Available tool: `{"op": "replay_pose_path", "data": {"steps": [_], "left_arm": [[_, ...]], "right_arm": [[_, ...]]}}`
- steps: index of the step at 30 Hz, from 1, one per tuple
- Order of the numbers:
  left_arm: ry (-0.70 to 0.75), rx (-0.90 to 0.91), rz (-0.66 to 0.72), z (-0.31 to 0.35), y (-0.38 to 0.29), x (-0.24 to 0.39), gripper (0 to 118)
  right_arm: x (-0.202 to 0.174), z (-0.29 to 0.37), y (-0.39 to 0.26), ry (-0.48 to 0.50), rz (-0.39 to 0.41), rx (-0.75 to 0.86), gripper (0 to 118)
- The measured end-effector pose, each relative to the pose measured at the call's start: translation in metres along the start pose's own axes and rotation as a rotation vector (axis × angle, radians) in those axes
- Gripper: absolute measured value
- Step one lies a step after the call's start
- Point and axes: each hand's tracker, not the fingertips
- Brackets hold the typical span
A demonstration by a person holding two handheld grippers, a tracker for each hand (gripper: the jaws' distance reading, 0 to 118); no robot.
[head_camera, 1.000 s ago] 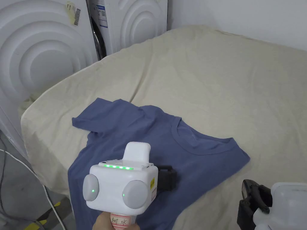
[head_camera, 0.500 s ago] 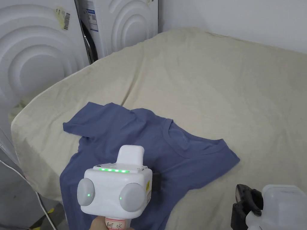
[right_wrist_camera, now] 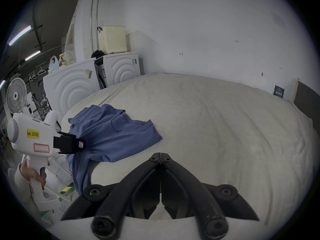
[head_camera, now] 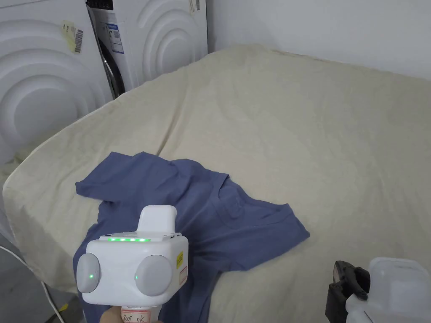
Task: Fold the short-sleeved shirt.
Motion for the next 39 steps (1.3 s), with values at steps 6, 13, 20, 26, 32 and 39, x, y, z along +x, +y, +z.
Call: {"op": "replay_pose_path", "data": {"steps": [6,13,20,26,32,39], "left_arm": [[0.013,0.028,0.015,0.031,0.011,-0.003,4],[-0.019,0.223,-0.015,0.105,0.041,0.008,4],[-0.040,0.397,-0.108,0.179,0.094,0.043,4],[-0.141,0.535,-0.186,0.238,0.129,0.100,4],[-0.338,0.607,-0.293,0.275,0.151,0.194,4],[-0.613,0.625,-0.405,0.299,0.129,0.307,4]], "right_arm": [[0.009,0.009,0.004,-0.013,-0.012,0.018,0],[0.022,0.026,0.010,-0.024,-0.050,0.054,0],[0.043,0.058,0.021,-0.036,-0.106,0.125,0],[0.082,0.099,0.031,-0.092,-0.150,0.210,0],[0.144,0.154,0.032,-0.242,-0.217,0.315,0],[0.216,0.229,0.020,-0.481,-0.312,0.403,0]]}}
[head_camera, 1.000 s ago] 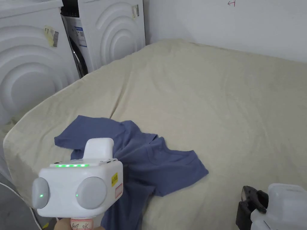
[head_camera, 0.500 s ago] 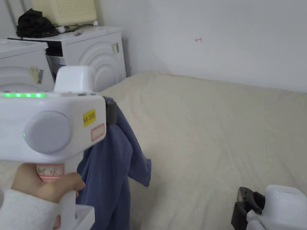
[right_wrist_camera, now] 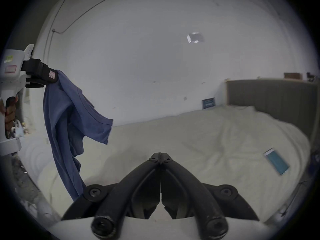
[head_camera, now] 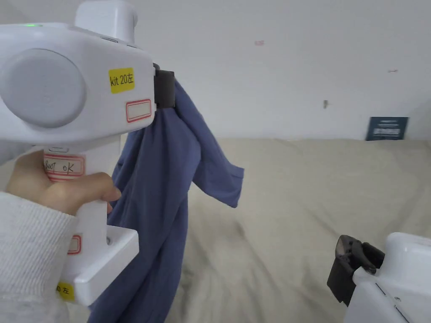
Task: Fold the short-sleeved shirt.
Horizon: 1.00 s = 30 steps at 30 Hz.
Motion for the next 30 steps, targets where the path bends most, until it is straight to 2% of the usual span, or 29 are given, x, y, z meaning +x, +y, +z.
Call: {"op": "replay_pose_path", "data": {"steps": [2,6,10,13,16,20,21,22,25,26,27,30], "left_arm": [[-0.095,-0.060,0.030,-0.016,-0.012,0.027,4],[-0.149,-0.147,-0.045,-0.052,-0.060,0.083,4],[-0.293,-0.349,0.042,-0.096,-0.137,0.119,4],[-0.261,-0.512,0.020,-0.123,-0.206,0.137,4],[-0.254,-0.647,0.075,-0.133,-0.258,0.144,4],[-0.211,-0.687,0.008,-0.132,-0.295,0.141,7],[-0.217,-0.692,0.013,-0.129,-0.294,0.134,12],[-0.237,-0.693,0.058,-0.127,-0.292,0.129,31],[-0.220,-0.686,0.112,-0.124,-0.281,0.116,98],[-0.195,-0.685,0.124,-0.124,-0.280,0.113,110],[-0.165,-0.671,0.128,-0.121,-0.279,0.107,114],[-0.171,-0.665,0.194,-0.109,-0.272,0.081,114]], "right_arm": [[0.017,0.010,0.003,-0.065,0.030,0.017,0],[0.050,0.022,0.005,-0.117,-0.036,-0.002,0],[0.069,0.030,-0.001,-0.181,-0.018,-0.027,0],[0.078,0.030,-0.005,-0.195,-0.025,-0.053,0],[0.088,0.025,-0.013,-0.207,-0.022,-0.081,0],[0.093,0.017,-0.023,-0.202,-0.017,-0.124,0],[0.092,0.017,-0.023,-0.197,-0.016,-0.130,0],[0.092,0.017,-0.025,-0.193,-0.016,-0.128,0],[0.087,0.012,-0.024,-0.185,-0.014,-0.131,0],[0.085,0.012,-0.025,-0.177,-0.012,-0.133,0],[0.081,0.012,-0.025,-0.169,-0.009,-0.135,0],[0.069,0.016,-0.026,-0.136,0.020,-0.135,0]]}}
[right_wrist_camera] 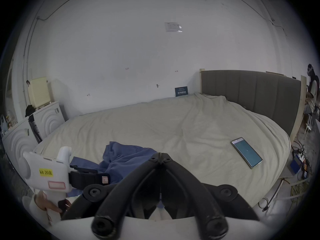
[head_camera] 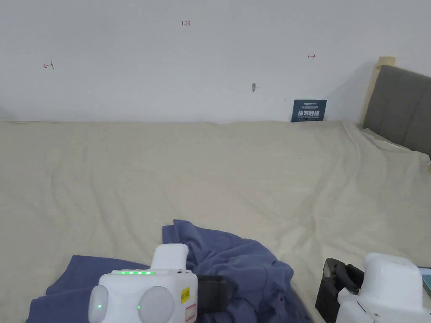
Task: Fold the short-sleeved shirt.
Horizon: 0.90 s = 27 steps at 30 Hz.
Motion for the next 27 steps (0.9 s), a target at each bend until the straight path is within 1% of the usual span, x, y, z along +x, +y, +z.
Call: {"op": "replay_pose_path", "data": {"steps": [2,4,5,6,8,10,12,14,17,19,21,23,24,25,26,27], "left_arm": [[-0.011,0.015,0.046,0.019,-0.002,-0.017,114],[0.013,0.022,0.041,0.040,-0.007,-0.032,113],[0.062,0.013,0.043,0.050,-0.010,-0.040,111],[0.082,0.017,0.033,0.059,-0.015,-0.047,102],[0.173,0.041,0.001,0.077,-0.024,-0.061,54],[0.287,0.046,-0.024,0.086,-0.035,-0.078,9],[0.343,0.038,0.017,0.090,-0.041,-0.100,6],[0.297,0.018,0.085,0.094,-0.041,-0.120,5],[0.321,0.018,0.080,0.093,-0.034,-0.140,0],[0.316,0.008,0.074,0.088,-0.021,-0.152,0],[0.296,0.015,0.105,0.080,-0.004,-0.164,0],[0.299,0.030,0.088,0.069,0.011,-0.170,0],[0.331,0.061,0.072,0.063,0.019,-0.173,5],[0.322,0.068,0.061,0.057,0.026,-0.177,31],[0.329,0.068,0.062,0.049,0.033,-0.180,63],[0.336,0.055,0.068,0.040,0.041,-0.184,93]], "right_arm": [[-0.008,0.002,-0.001,0.021,0.015,0.001,0],[-0.015,0.004,-0.003,0.043,0.022,-0.002,0],[-0.019,0.004,-0.005,0.051,0.026,-0.006,0],[-0.024,0.003,-0.007,0.059,0.031,-0.014,0],[-0.031,0.003,-0.012,0.086,0.044,-0.033,0],[-0.039,0.001,-0.017,0.108,0.061,-0.044,0],[-0.047,-0.002,-0.020,0.123,0.079,-0.059,0],[-0.055,-0.006,-0.023,0.147,0.095,-0.079,0],[-0.065,-0.015,-0.027,0.173,0.118,-0.104,0],[-0.071,-0.021,-0.027,0.181,0.136,-0.114,0],[-0.077,-0.029,-0.026,0.185,0.151,-0.122,0],[-0.081,-0.038,-0.025,0.189,0.158,-0.134,0],[-0.082,-0.045,-0.024,0.196,0.157,-0.149,0],[-0.083,-0.051,-0.023,0.199,0.155,-0.154,0],[-0.084,-0.057,-0.023,0.197,0.155,-0.163,0],[-0.086,-0.064,-0.023,0.192,0.157,-0.175,0]]}}
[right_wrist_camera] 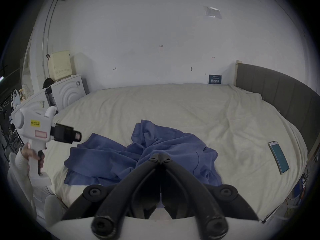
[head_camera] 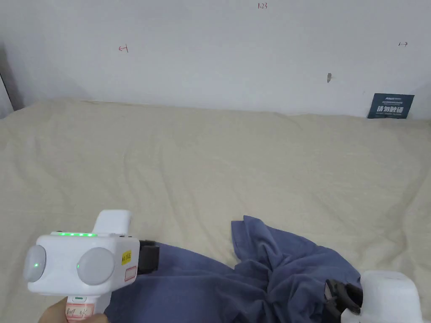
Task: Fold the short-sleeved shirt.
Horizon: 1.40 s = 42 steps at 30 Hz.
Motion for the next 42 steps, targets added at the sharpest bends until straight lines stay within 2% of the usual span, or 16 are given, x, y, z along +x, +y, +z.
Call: {"op": "replay_pose_path", "data": {"steps": [1,2,9,14,18,21,22,24,29,32,35,36,37,38,39,42], "left_arm": [[-0.008,-0.005,0.002,-0.009,0.006,-0.002,113],[-0.033,-0.014,0.012,-0.017,0.011,-0.003,117],[-0.018,-0.092,0.027,-0.092,0.035,-0.010,116],[0.041,-0.203,-0.111,-0.127,0.016,0.005,113],[0.031,-0.107,-0.033,-0.105,0.019,0.007,95],[0.024,-0.098,-0.101,-0.097,0.022,0.014,43],[-0.002,-0.093,-0.132,-0.095,0.022,0.018,8],[0.074,-0.086,-0.166,-0.095,0.020,0.029,7],[0.028,-0.058,-0.104,-0.082,0.023,0.021,7],[0.003,-0.051,-0.061,-0.074,0.027,0.014,7],[0.000,-0.042,-0.066,-0.066,0.029,0.016,7],[-0.001,-0.033,-0.078,-0.064,0.029,0.017,7],[-0.002,-0.033,-0.081,-0.061,0.029,0.018,7],[-0.001,-0.020,-0.084,-0.058,0.028,0.019,7],[-0.003,-0.009,-0.095,-0.056,0.027,0.020,7],[0.014,0.005,-0.130,-0.053,0.027,0.025,7]], "right_arm": [[0.001,-0.005,0.001,0.000,0.004,-0.007,0],[0.001,-0.010,0.002,0.003,0.009,-0.013,0],[0.003,-0.033,0.011,-0.007,0.013,-0.033,0],[-0.002,-0.047,0.008,-0.015,0.036,-0.059,0],[-0.005,-0.054,0.007,0.001,0.031,-0.073,0],[-0.008,-0.058,0.006,-0.030,0.053,-0.082,0],[-0.008,-0.057,0.006,-0.032,0.054,-0.081,0],[-0.003,-0.056,0.007,-0.021,0.049,-0.089,0],[0.019,-0.057,0.026,-0.006,0.032,-0.088,0],[0.022,-0.070,0.045,-0.059,0.143,-0.075,0],[0.030,-0.094,0.066,0.037,0.174,-0.119,1],[0.035,-0.102,0.074,0.078,0.149,-0.123,15],[0.040,-0.112,0.081,0.082,0.145,-0.143,52],[0.043,-0.121,0.088,0.045,0.147,-0.152,79],[0.047,-0.130,0.094,0.034,0.146,-0.149,98],[0.059,-0.164,0.110,0.096,0.189,-0.214,102]]}}
